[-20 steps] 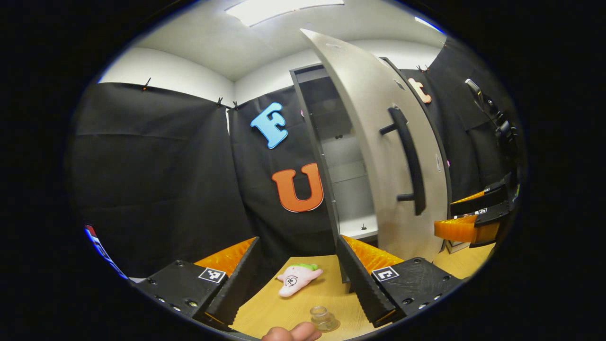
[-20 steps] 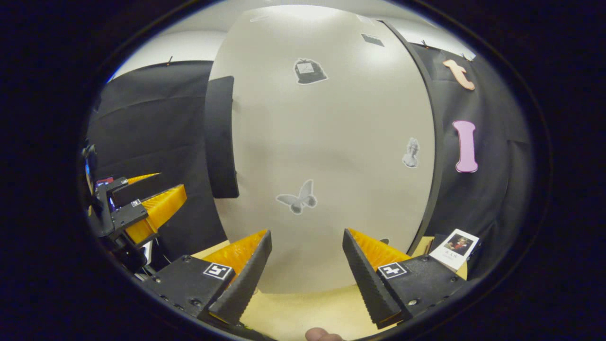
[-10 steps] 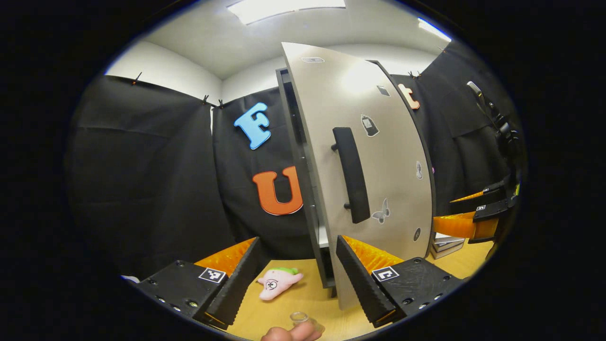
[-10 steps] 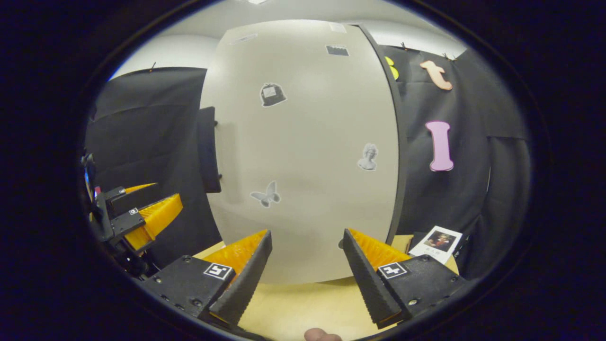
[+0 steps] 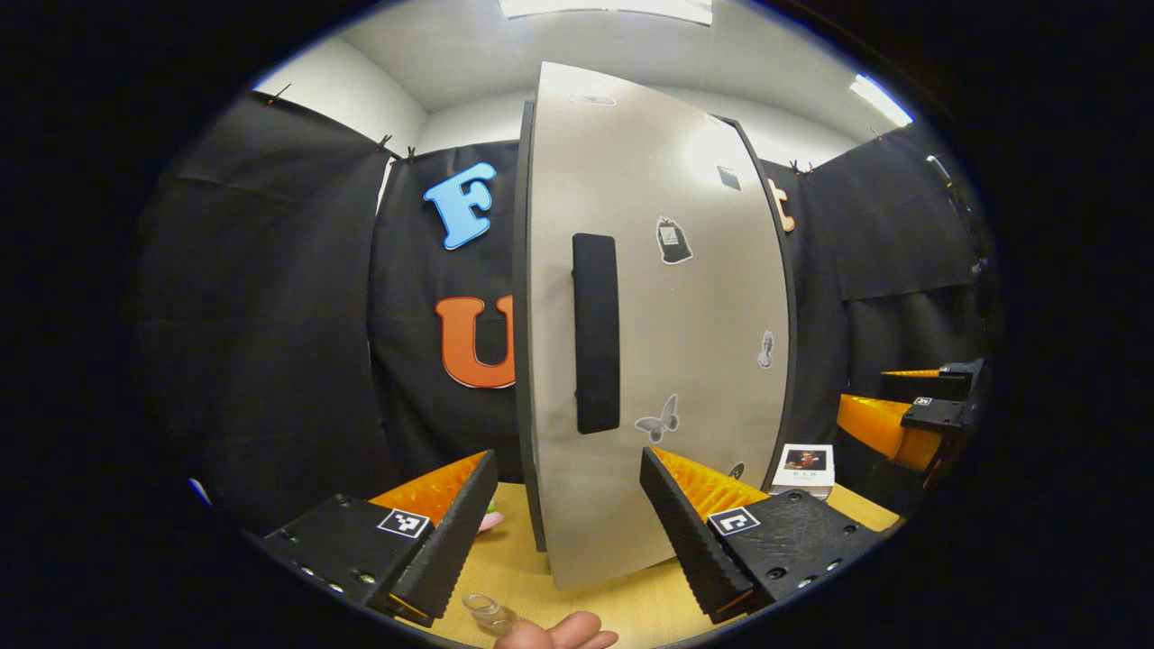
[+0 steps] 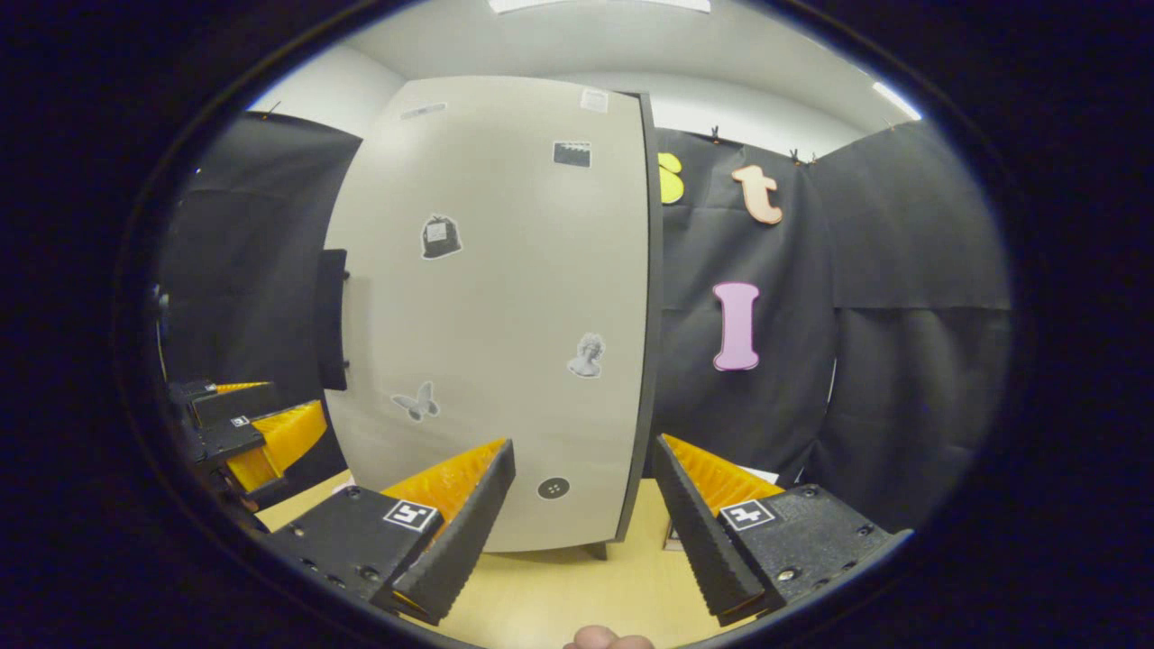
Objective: Open the cabinet door with the right hand, grasp the bottle in the cabinet with the left hand and place it on the coaster, then close the cabinet door with the right hand.
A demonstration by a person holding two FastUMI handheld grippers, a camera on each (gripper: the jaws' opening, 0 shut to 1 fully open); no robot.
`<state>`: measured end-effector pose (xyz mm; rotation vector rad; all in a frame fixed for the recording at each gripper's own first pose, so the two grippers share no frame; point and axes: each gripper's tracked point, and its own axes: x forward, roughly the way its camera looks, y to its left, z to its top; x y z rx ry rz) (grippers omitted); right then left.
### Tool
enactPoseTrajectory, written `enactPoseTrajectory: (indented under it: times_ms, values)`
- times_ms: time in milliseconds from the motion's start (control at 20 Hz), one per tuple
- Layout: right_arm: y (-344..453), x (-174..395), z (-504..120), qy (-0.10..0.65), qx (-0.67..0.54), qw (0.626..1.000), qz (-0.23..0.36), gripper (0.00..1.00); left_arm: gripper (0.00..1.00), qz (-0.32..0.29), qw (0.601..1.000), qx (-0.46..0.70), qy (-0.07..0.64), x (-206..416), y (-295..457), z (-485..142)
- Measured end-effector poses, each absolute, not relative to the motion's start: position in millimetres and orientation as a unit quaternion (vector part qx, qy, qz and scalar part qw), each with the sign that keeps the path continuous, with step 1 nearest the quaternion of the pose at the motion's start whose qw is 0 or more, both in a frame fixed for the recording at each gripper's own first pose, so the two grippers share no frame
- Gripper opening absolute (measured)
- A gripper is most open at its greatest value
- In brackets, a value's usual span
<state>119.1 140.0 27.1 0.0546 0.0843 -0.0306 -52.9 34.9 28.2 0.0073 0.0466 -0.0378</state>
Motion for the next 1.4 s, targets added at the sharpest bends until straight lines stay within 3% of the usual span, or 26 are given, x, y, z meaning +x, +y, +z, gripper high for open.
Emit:
enactPoseTrajectory:
  times_ms: [300, 1400]
  values:
    - [146.2, 101.4, 17.8, 0.052, 0.041, 0.998, -0.002, 0.99, 0.96, -0.054, 0.998, 0.012, 0.031, -76.2, 18.2, 23.9]
    - [164.3, 81.2, 10.7, 0.060, 0.066, 0.996, 0.025, 0.99, 0.96, -0.035, 0.999, 0.008, 0.029, -93.3, 42.0, 30.5]
